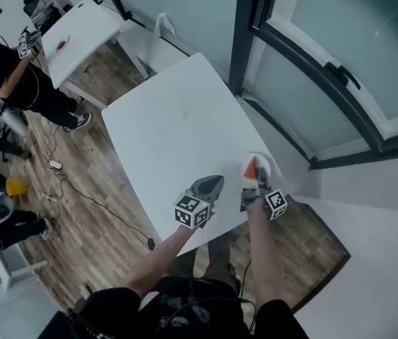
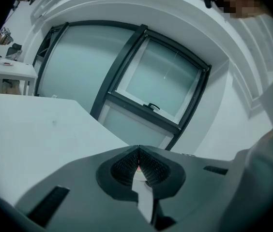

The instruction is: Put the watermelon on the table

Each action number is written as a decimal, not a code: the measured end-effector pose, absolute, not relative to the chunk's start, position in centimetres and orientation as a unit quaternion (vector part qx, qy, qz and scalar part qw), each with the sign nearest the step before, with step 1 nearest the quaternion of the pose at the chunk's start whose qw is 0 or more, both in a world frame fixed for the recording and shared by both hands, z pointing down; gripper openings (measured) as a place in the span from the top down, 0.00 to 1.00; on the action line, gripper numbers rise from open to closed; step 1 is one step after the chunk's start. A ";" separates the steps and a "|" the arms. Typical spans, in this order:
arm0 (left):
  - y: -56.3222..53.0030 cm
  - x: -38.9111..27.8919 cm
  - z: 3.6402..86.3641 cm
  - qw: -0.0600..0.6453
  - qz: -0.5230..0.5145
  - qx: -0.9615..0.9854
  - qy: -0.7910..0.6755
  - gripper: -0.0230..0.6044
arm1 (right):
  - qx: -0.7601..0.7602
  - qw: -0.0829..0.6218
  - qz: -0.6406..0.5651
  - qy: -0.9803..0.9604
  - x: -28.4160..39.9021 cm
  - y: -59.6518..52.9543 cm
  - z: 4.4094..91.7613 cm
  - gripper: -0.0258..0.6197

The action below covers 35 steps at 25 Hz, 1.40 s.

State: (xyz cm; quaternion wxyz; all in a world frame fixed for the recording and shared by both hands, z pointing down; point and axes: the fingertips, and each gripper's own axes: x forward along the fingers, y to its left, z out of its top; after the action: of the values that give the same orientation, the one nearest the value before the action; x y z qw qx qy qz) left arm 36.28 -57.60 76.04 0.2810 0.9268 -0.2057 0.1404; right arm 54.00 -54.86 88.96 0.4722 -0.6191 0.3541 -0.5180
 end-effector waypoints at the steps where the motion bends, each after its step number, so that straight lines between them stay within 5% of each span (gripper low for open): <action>1: -57.7 36.4 76.3 0.285 0.146 0.926 -0.200 0.96 | -0.623 0.468 -0.517 0.354 54.1 -55.5 89.2 0.93; 11: -57.6 35.5 76.9 0.381 0.116 0.895 -0.200 0.96 | -0.693 0.394 -0.516 0.314 55.5 -57.1 91.9 0.93; 15: -57.8 35.6 76.1 0.377 0.109 0.899 -0.195 0.96 | -0.750 0.218 -0.521 0.343 55.8 -58.0 91.5 0.88; 20: -57.6 35.1 74.9 0.389 0.087 0.898 -0.186 0.96 | -0.783 0.012 -0.493 0.379 55.8 -57.6 91.7 0.66; 24: -57.2 34.5 74.6 0.375 0.091 0.902 -0.195 0.96 | -0.809 -0.110 -0.398 0.419 57.1 -56.8 90.3 0.66; 26: -56.9 34.4 74.5 0.359 0.094 0.907 -0.199 0.96 | -0.807 -0.126 -0.347 0.461 57.2 -57.0 88.3 0.66; 31: -55.8 33.7 73.4 0.341 0.092 0.913 -0.204 0.96 | -0.787 -0.112 -0.224 0.563 52.2 -55.0 78.9 0.87; 35: -54.4 33.8 69.7 0.262 0.090 0.940 -0.197 0.96 | -0.774 -0.072 -0.164 0.608 47.7 -51.2 70.7 0.94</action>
State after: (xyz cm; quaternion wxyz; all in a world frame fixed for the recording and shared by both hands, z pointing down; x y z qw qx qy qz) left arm 33.83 -54.43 69.73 0.2622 0.9405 -0.1965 0.0903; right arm 47.69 -51.15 70.69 -0.0724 -0.7736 0.6078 -0.1639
